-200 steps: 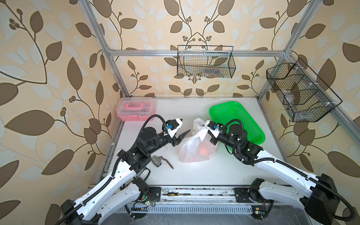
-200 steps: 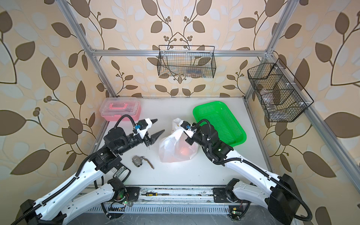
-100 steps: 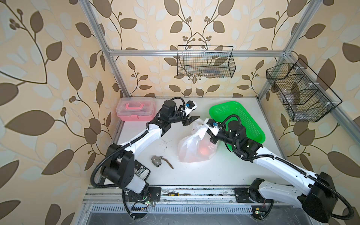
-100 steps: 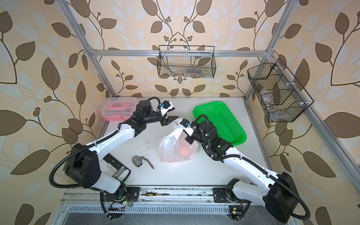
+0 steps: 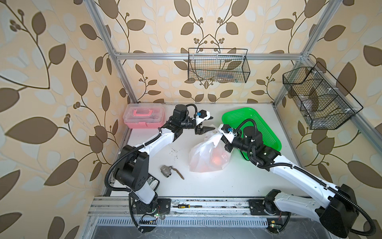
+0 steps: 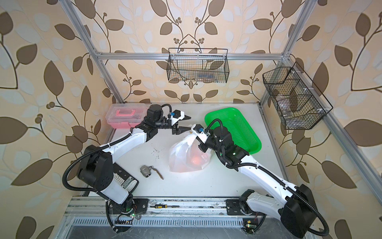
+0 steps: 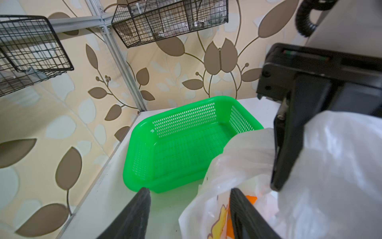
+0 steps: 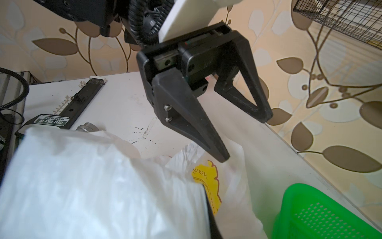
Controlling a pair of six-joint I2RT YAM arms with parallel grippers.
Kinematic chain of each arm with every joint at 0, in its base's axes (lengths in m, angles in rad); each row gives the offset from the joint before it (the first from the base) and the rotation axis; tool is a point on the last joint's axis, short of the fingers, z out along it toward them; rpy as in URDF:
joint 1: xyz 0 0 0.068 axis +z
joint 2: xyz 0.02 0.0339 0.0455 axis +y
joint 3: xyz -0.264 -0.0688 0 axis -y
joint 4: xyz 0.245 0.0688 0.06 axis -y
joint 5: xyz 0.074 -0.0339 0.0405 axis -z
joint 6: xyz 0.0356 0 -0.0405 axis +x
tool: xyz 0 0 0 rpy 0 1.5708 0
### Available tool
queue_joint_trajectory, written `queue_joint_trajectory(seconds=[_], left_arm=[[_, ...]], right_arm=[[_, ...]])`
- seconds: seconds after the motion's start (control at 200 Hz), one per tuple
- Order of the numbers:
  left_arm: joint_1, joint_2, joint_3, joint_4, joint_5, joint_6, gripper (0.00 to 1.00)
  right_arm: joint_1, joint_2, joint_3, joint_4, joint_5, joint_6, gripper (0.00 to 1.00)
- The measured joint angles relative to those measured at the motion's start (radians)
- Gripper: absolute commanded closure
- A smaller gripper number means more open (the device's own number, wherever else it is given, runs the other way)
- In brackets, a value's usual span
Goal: Place the oranges into plastic bags & tie knots
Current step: Tie the plastic bag at the center of the board.
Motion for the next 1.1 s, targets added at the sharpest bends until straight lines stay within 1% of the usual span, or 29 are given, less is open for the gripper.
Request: queue_joint_trajectory(seconds=[0.265, 0.54, 0.7, 0.835, 1.04, 1.1], left_arm=[[0.0, -0.001, -0.034, -0.036, 0.072, 0.054, 0.4], [-0.008, -0.001, -0.038, -0.051, 0.115, 0.057, 0.42], [-0.022, -0.001, -0.038, -0.051, 0.12, 0.055, 0.47], [-0.035, -0.001, -0.038, -0.051, 0.122, 0.051, 0.48], [-0.041, -0.001, -0.038, -0.043, 0.126, 0.042, 0.48], [-0.041, -0.001, -0.038, -0.043, 0.127, 0.037, 0.47]], right_arm=[[-0.006, -0.003, 0.0, -0.005, 0.002, 0.009, 1.0], [-0.006, -0.003, 0.0, -0.005, 0.005, 0.012, 1.0], [-0.006, -0.003, 0.0, -0.005, 0.005, 0.014, 1.0], [-0.006, -0.003, 0.0, -0.003, 0.005, 0.017, 1.0], [-0.006, -0.003, 0.0, -0.002, 0.017, 0.023, 1.0], [-0.006, -0.003, 0.0, -0.002, 0.023, 0.025, 1.0]])
